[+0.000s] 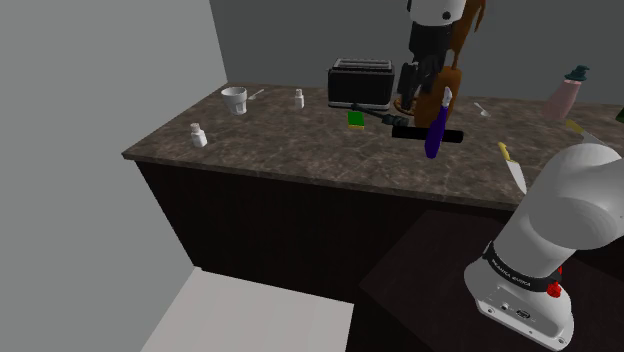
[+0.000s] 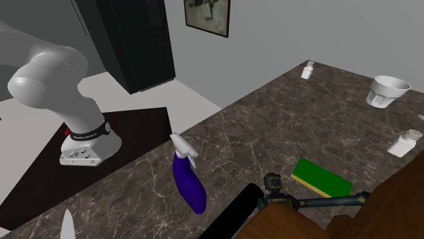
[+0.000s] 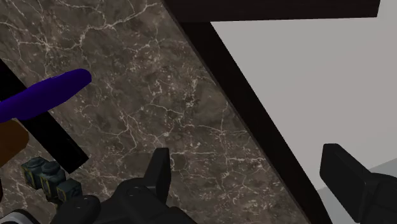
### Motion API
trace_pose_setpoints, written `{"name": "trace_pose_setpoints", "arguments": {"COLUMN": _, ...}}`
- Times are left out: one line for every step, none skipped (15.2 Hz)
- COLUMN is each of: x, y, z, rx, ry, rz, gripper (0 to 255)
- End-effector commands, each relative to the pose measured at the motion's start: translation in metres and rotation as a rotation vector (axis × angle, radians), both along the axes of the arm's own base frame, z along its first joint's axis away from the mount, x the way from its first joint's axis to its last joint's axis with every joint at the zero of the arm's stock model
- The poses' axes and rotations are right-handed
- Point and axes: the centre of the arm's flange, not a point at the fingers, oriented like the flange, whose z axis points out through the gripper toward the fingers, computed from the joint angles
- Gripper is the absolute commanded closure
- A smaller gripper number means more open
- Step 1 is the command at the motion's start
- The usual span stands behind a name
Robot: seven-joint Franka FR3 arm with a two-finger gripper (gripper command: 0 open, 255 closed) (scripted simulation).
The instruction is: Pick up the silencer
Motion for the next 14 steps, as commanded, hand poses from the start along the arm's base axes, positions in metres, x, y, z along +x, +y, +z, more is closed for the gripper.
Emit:
{"name": "trace_pose_setpoints", "arguments": {"x": 0.0, "y": 0.0, "z": 0.0, "rx": 0.0, "ry": 0.0, "rz": 0.0, "gripper": 0}}
{"name": "trace_pose_setpoints", "arguments": {"x": 0.001, "y": -0.012, "z": -0.006, "rx": 0.003, "ry": 0.001, "rz": 0.011, "gripper": 0}}
{"name": "trace_pose_setpoints", "arguments": {"x": 0.002, "y": -0.024, "z": -0.012, "rx": 0.007, "ry": 0.002, "rz": 0.021, "gripper": 0}}
{"name": "trace_pose_setpoints", "arguments": {"x": 0.003, "y": -0.037, "z": -0.018, "rx": 0.01, "ry": 0.003, "rz": 0.032, "gripper": 0}}
{"name": "trace_pose_setpoints", "arguments": {"x": 0.005, "y": -0.049, "z": -0.024, "rx": 0.013, "ry": 0.004, "rz": 0.042, "gripper": 0}}
{"name": "trace_pose_setpoints", "arguments": {"x": 0.006, "y": -0.061, "z": -0.031, "rx": 0.017, "ry": 0.005, "rz": 0.053, "gripper": 0}}
{"name": "trace_pose_setpoints", "arguments": {"x": 0.008, "y": -0.073, "z": -0.037, "rx": 0.02, "ry": 0.006, "rz": 0.064, "gripper": 0}}
{"name": "trace_pose_setpoints", "arguments": {"x": 0.01, "y": -0.085, "z": -0.043, "rx": 0.024, "ry": 0.008, "rz": 0.074, "gripper": 0}}
{"name": "trace_pose_setpoints", "arguments": {"x": 0.011, "y": -0.097, "z": -0.05, "rx": 0.027, "ry": 0.009, "rz": 0.085, "gripper": 0}}
{"name": "trace_pose_setpoints", "arguments": {"x": 0.013, "y": -0.109, "z": -0.056, "rx": 0.03, "ry": 0.01, "rz": 0.095, "gripper": 0}}
{"name": "trace_pose_setpoints", "arguments": {"x": 0.016, "y": -0.121, "z": -0.062, "rx": 0.034, "ry": 0.011, "rz": 0.106, "gripper": 0}}
{"name": "trace_pose_setpoints", "arguments": {"x": 0.018, "y": -0.132, "z": -0.069, "rx": 0.037, "ry": 0.012, "rz": 0.117, "gripper": 0}}
{"name": "trace_pose_setpoints", "arguments": {"x": 0.02, "y": -0.144, "z": -0.075, "rx": 0.04, "ry": 0.013, "rz": 0.127, "gripper": 0}}
{"name": "trace_pose_setpoints", "arguments": {"x": 0.023, "y": -0.156, "z": -0.082, "rx": 0.044, "ry": 0.014, "rz": 0.138, "gripper": 0}}
